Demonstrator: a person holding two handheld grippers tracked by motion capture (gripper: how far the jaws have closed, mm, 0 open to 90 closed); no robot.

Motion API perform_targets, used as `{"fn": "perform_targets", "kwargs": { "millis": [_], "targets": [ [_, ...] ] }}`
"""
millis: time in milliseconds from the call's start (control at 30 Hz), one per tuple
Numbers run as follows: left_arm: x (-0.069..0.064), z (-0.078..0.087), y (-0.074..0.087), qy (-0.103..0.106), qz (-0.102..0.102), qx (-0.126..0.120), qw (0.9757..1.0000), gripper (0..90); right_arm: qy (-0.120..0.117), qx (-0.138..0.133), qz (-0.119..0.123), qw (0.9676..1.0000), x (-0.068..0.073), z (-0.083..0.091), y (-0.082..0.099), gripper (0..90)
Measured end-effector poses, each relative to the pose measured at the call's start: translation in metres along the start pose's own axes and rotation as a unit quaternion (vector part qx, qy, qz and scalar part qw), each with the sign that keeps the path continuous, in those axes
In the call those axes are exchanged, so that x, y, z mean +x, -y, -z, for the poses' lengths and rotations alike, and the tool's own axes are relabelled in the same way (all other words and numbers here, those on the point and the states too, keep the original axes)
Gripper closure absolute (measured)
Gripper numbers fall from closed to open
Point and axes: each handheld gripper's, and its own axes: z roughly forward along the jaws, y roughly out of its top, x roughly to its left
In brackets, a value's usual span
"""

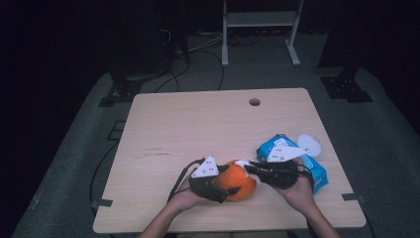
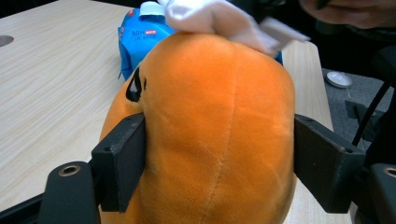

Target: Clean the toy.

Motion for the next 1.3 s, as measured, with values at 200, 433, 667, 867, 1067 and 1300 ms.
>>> {"fn": "perform_targets", "kwargs": {
  "millis": [200, 433, 667, 867, 1067, 1300],
  "targets": [
    [-0.001, -0.001, 0.001, 0.006, -0.007, 0.005, 0.9999, 23.6, -0.012, 0.005, 0.036, 0.9993, 0.015, -0.006, -0.006, 82.0],
    [0.000, -0.002, 0.002, 0.013, -0.004, 0.001, 0.9999, 23.6, -0.019, -0.001, 0.015, 0.9997, 0.004, -0.004, -0.002, 81.8],
    [0.001, -0.002, 0.002, 0.016, -0.004, 0.000, 0.9999, 23.4, -0.022, 0.001, 0.017, 0.9996, 0.003, -0.004, -0.002, 81.7],
    [0.000, -0.001, 0.004, 0.017, -0.006, -0.001, 0.9998, 23.2, -0.012, 0.006, 0.031, 0.9994, 0.008, -0.004, -0.005, 81.6],
    [0.001, -0.002, 0.003, 0.017, -0.007, 0.000, 0.9998, 23.1, -0.014, 0.011, 0.034, 0.9993, 0.013, -0.006, -0.008, 81.6],
    [0.000, -0.002, 0.003, 0.012, -0.013, 0.000, 0.9998, 24.3, -0.010, 0.010, 0.032, 0.9994, 0.006, -0.006, -0.009, 81.8]
  ]
}}
